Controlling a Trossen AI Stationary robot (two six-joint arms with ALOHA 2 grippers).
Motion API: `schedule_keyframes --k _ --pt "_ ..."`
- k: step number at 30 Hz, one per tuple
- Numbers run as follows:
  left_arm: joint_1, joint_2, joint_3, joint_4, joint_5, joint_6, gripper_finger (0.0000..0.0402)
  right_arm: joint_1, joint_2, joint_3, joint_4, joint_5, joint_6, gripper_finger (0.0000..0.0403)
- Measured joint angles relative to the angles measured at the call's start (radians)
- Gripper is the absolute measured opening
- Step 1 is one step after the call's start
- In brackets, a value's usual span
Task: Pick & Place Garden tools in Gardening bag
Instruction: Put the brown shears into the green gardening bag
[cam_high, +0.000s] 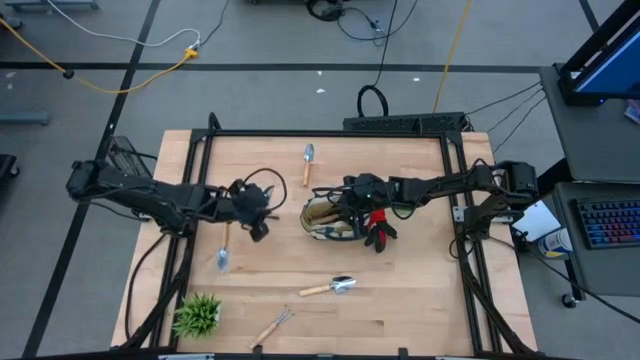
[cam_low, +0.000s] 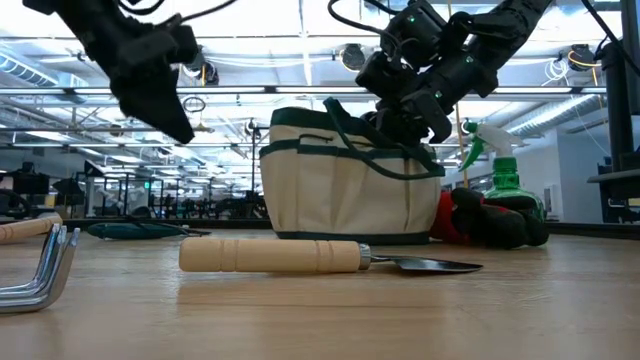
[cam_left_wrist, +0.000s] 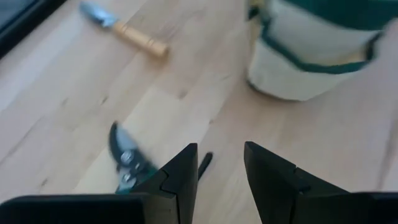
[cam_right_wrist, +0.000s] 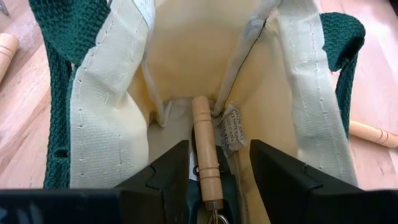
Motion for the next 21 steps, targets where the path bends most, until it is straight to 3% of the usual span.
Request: schedule_keyframes --k 14,21 --pt "0.07 0.0 -0.004 -0.036 0.0 -0.028 0.0136 0.0 0.0 0.0 0.026 -0.003 0.0 0.0155" --pt "0.075 0.0 -0.108 0.051 0.004 -0.088 0.0136 0.0 0.0 0.0 0.026 -0.003 0.0 0.0157"
